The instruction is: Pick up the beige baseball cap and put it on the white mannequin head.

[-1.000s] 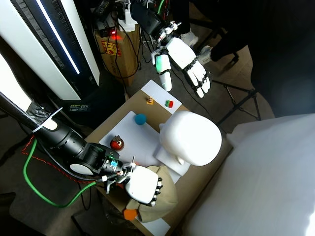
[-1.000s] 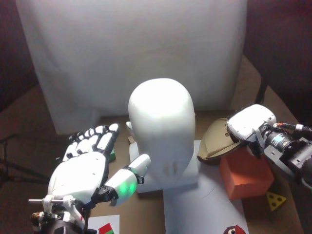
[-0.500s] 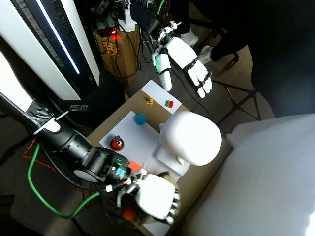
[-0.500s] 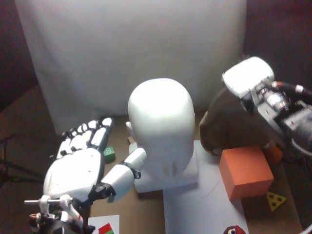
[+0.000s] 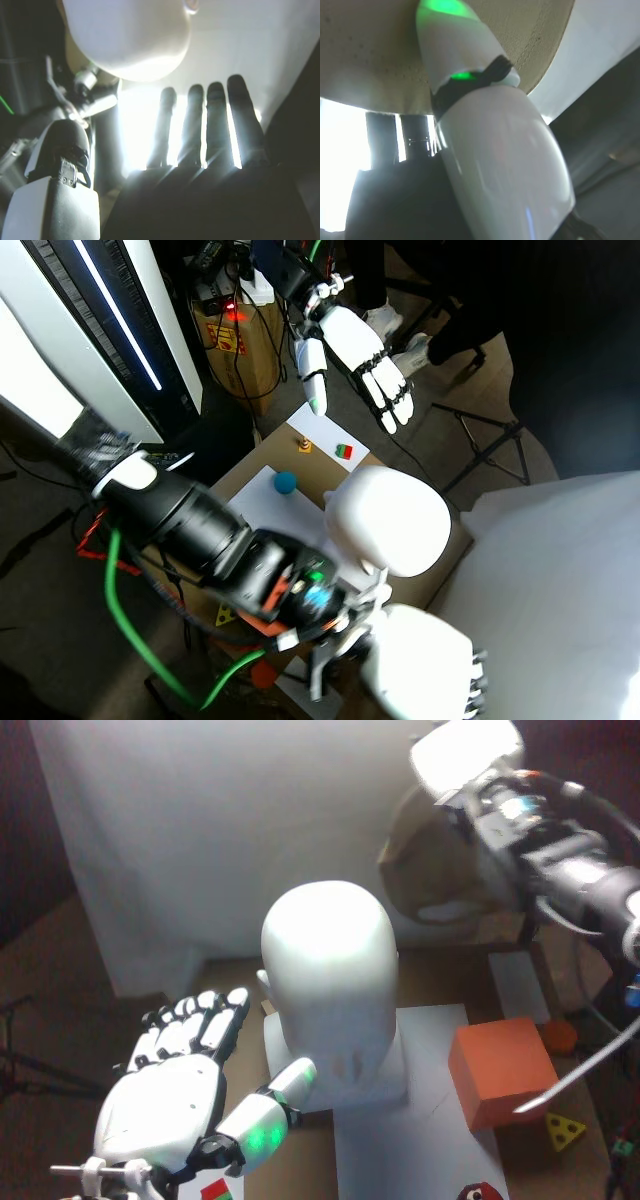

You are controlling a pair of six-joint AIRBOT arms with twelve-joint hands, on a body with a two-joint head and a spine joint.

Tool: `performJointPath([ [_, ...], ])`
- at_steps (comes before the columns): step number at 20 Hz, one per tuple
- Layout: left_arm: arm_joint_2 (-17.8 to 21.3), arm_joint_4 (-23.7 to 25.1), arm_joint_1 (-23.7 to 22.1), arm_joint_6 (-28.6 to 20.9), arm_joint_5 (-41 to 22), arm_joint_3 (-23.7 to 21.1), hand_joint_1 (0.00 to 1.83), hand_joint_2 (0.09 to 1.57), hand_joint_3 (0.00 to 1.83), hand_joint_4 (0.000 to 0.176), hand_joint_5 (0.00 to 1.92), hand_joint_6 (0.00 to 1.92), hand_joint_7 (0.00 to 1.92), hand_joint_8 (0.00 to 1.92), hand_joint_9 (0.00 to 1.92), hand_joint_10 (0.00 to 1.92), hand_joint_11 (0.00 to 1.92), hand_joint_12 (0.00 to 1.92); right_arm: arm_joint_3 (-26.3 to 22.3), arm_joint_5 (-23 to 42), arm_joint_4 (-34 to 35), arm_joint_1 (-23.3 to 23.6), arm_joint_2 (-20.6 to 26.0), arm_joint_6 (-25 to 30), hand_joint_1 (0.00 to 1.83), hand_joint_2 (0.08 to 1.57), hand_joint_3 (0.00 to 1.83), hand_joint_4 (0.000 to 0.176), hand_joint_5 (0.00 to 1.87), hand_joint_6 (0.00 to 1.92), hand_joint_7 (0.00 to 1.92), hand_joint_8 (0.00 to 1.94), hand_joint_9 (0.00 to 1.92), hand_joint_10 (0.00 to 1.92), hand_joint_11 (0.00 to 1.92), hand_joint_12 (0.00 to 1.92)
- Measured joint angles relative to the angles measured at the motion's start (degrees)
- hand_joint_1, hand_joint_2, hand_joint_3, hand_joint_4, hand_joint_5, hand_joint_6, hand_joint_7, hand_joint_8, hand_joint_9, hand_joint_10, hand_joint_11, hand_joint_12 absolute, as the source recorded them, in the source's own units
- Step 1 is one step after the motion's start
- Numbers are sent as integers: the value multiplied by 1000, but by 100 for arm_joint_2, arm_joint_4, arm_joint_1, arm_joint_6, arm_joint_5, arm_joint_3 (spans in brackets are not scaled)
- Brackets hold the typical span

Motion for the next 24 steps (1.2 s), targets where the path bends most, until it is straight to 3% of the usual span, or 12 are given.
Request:
performJointPath([
  [4,90,37,28,234,-282,-153,0,1117,0,83,119,1,85,4,40,0,0,298,-48,57,-129,323,-354,-52,1489,1109,0,0,883,833,949,948,1011,1057,825,1638],
  [6,127,0,72,184,-407,-234,0,1118,1,83,118,0,83,2,40,0,0,296,-422,105,-111,385,-240,-55,1489,1109,0,0,877,834,949,949,1011,1058,826,1638],
  [9,195,22,214,162,-450,-369,4,1114,0,84,110,0,72,0,35,0,0,248,-2612,37,-732,367,1067,710,1487,1118,1,0,858,908,893,1010,995,1073,818,1633],
  [10,210,26,251,160,-479,-411,4,1113,0,84,110,0,72,0,34,0,0,244,-3182,170,-949,337,1405,688,1487,1119,1,0,858,909,890,1013,995,1073,818,1632],
  [12,221,-2,269,162,-577,-498,0,1109,0,84,111,1,74,1,34,0,0,241,-4312,262,-678,310,1998,146,1486,1119,0,0,897,883,851,1051,981,1092,837,1616],
  [15,221,-17,334,164,-647,-518,0,1115,0,85,112,1,76,1,35,1,0,241,-5670,455,273,149,2653,-765,1486,1115,0,0,893,875,874,1031,974,1092,867,1594],
  [19,245,42,356,179,-654,-546,0,1126,5,85,115,2,77,1,35,0,0,242,-7119,697,855,-96,3388,-1464,1487,1115,0,0,874,867,914,1004,972,1094,848,1620],
  [24,243,44,387,177,-643,-557,0,1130,5,85,116,2,71,0,24,0,0,238,-7969,1178,2017,-597,3646,-2570,1487,1114,0,0,880,868,932,992,950,1106,849,1618],
])
